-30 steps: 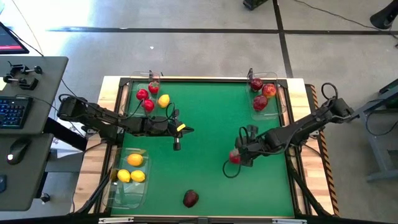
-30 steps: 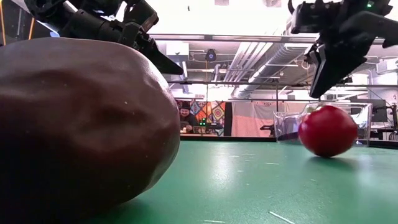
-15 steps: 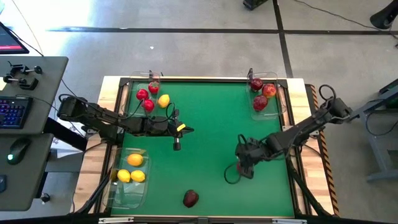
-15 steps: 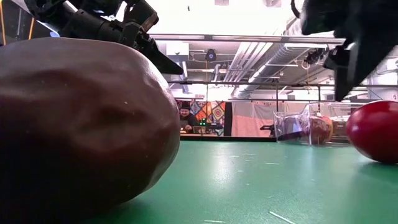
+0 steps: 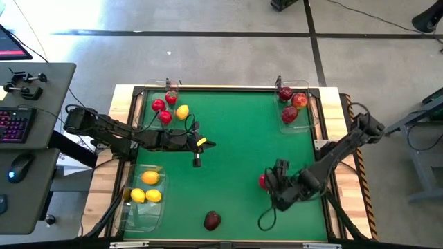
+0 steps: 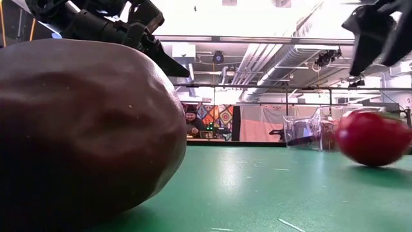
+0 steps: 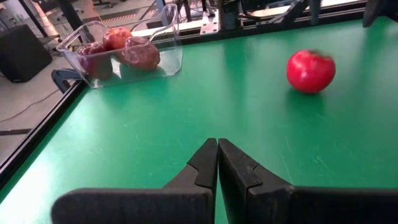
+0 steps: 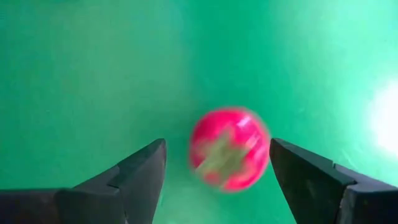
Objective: Sort produce into baskets
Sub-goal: Put the tomato into the top left bin
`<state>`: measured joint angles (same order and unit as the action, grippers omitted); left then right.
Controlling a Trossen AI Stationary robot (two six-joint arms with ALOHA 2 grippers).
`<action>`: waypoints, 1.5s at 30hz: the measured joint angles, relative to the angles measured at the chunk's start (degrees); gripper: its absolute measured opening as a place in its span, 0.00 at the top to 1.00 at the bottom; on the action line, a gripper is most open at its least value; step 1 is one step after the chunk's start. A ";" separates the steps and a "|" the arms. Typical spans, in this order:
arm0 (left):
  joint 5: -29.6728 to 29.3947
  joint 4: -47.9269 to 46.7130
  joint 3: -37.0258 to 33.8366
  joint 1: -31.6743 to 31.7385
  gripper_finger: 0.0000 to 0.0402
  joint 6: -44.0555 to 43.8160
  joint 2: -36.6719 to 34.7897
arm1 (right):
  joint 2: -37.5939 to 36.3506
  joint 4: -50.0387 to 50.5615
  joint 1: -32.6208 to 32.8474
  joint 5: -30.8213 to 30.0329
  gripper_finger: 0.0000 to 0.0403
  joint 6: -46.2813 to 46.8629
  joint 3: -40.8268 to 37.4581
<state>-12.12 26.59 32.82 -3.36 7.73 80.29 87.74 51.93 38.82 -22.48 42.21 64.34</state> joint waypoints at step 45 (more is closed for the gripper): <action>0.00 0.02 0.00 -0.01 1.00 -0.19 0.00 | 6.03 3.43 -11.86 11.19 0.30 -2.09 0.48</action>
<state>-12.12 26.61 32.82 -3.37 7.54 80.29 93.76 55.36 26.96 -11.29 40.11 64.82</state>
